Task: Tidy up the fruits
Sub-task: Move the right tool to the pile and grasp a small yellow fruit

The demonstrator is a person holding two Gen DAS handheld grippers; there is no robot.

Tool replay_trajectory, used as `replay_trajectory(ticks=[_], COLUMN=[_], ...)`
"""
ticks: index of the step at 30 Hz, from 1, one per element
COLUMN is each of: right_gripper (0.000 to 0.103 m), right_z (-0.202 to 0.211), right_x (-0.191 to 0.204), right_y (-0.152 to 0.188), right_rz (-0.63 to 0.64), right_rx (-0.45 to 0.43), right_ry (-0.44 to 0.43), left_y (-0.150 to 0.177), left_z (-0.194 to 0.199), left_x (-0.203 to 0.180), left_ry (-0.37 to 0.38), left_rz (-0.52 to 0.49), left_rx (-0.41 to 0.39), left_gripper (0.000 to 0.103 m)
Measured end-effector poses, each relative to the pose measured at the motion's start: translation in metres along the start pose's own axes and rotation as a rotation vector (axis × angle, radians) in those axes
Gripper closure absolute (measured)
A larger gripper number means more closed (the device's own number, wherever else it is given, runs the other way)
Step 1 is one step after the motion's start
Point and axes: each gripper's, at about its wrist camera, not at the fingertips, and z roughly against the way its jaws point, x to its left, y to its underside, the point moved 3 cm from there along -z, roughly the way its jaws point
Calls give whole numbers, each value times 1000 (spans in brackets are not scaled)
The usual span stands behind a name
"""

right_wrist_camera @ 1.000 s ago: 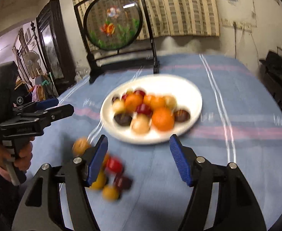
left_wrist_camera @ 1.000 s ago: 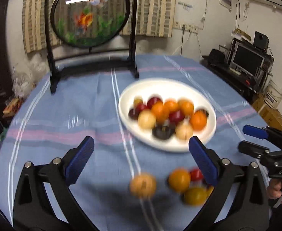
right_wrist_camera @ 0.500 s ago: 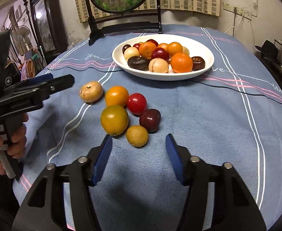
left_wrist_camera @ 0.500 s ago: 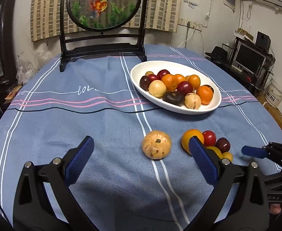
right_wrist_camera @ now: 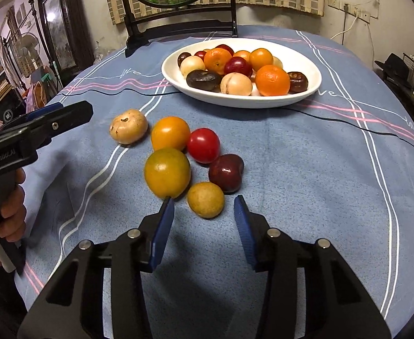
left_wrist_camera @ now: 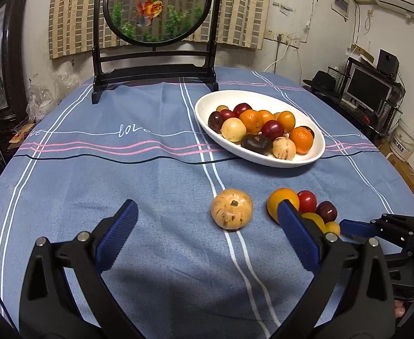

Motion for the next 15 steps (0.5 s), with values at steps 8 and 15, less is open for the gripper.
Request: replay_trajectory(ticks=[8,15], right_gripper=[66,75], right_z=[-2,4], right_x=[1,-6], right_y=[-2,1], right_rz=[-5,-32], right_rx=[9,-9], right_ry=[-12,-13], left_y=[0,1], left_z=[-1,-6], left_x=[1,6], left_ry=[-7,-20], left_rz=[3,17], left_rx=[3,11], left_gripper=[3,3])
